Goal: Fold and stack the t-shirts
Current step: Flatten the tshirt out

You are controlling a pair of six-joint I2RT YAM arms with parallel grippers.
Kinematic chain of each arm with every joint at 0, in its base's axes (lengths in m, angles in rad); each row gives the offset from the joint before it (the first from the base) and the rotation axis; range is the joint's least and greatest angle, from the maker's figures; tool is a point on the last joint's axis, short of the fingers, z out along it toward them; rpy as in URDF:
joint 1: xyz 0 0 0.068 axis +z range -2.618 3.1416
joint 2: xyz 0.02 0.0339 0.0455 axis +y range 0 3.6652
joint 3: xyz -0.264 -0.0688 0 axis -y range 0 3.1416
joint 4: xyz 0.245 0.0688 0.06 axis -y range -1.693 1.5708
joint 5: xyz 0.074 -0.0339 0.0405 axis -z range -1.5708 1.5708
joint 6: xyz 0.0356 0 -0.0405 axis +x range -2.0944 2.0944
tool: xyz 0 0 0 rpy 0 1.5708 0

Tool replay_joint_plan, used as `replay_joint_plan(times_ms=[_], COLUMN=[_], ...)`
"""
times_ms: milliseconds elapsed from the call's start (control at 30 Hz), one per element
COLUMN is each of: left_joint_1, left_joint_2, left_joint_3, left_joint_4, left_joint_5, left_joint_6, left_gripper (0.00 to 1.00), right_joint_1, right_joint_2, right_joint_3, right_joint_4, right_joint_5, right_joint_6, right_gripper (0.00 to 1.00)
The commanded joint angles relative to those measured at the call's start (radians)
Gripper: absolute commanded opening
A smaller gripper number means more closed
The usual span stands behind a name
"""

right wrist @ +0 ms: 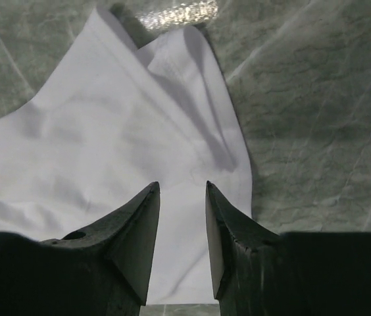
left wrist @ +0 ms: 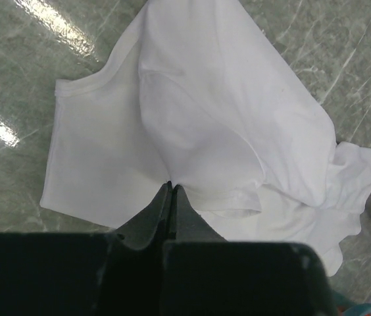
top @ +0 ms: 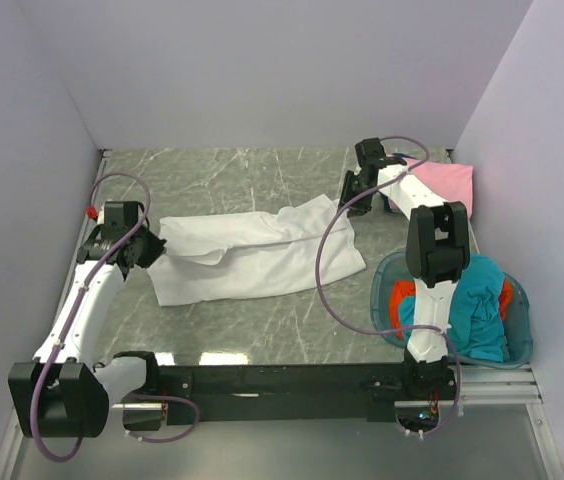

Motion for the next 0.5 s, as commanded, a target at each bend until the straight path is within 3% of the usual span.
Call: replay_joint_plan(times_ms=[0,467], left_joint_1=[0.001,0.026], left_joint_2=[-0.033,-0.033], left_joint_3=[-0.025,-0.032], left_joint_4=[0.007,0.015], left_joint_5=[0.025,0.038], left_joint_6=[-0.006,-0.003], left_gripper=[0.0,0.0], right_joint_1=[-0.004,-0.003], right_joint_2=[0.033,0.088], right_joint_3=[0.044,0.043], right_joint_4=[-0.034,-0.025], right_joint_5=[0.061,0.015], right_joint_6=[-0.026,-0.053], right_gripper=[0.41,0.36])
